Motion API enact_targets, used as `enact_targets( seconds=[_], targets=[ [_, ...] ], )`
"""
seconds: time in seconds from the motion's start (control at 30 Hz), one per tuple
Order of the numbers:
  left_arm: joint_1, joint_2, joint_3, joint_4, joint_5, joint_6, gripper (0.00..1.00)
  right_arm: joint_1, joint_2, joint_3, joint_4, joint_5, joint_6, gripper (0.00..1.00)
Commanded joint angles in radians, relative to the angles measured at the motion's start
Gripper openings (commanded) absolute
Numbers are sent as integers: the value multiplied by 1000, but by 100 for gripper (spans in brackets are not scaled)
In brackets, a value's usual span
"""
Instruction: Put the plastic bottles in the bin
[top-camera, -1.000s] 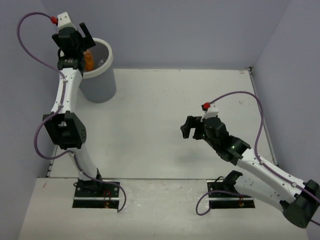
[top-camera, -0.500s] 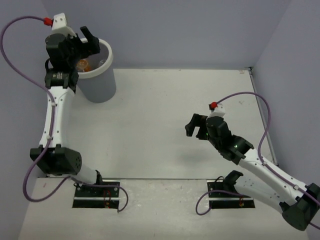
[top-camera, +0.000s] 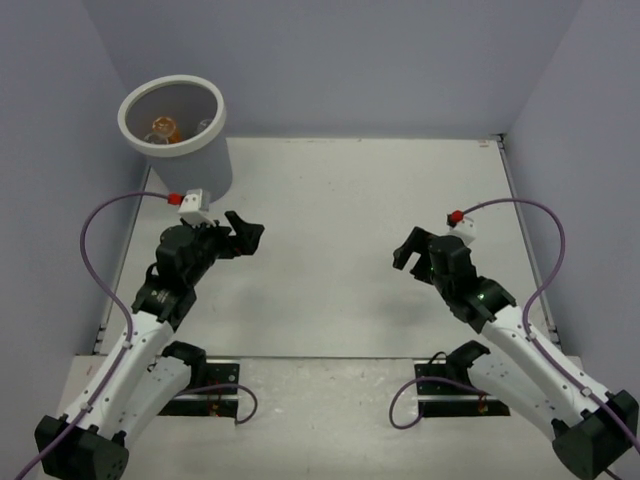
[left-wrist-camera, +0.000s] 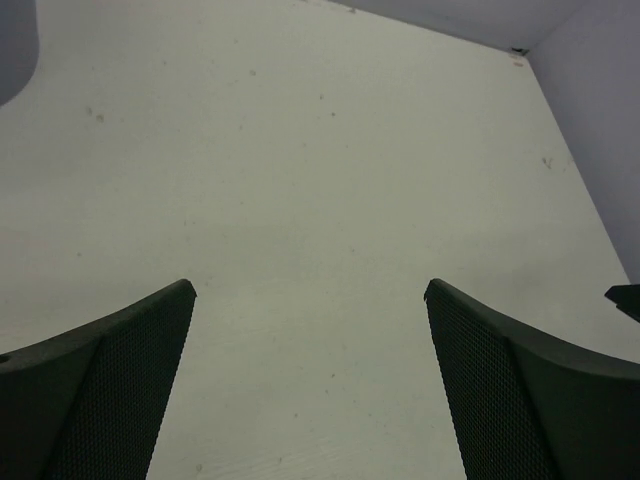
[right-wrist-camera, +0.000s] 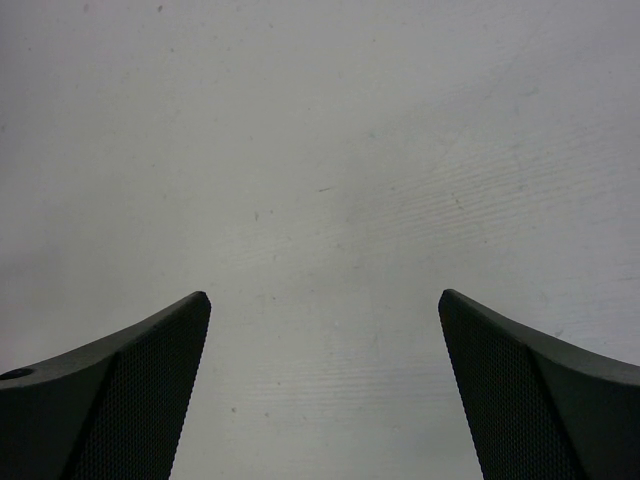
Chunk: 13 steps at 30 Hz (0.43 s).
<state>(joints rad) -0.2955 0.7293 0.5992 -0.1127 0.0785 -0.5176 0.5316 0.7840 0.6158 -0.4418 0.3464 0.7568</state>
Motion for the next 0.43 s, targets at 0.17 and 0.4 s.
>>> enact_targets(
  seconds=[0.17,0.4],
  targets=[
    [2,-24,-44,39,-68,-48,100,2,-72,1,-19,67,89,99],
    [2,-33,-21,1,-124,-37,100,0,-78,19,-19,72,87,99]
  ],
)
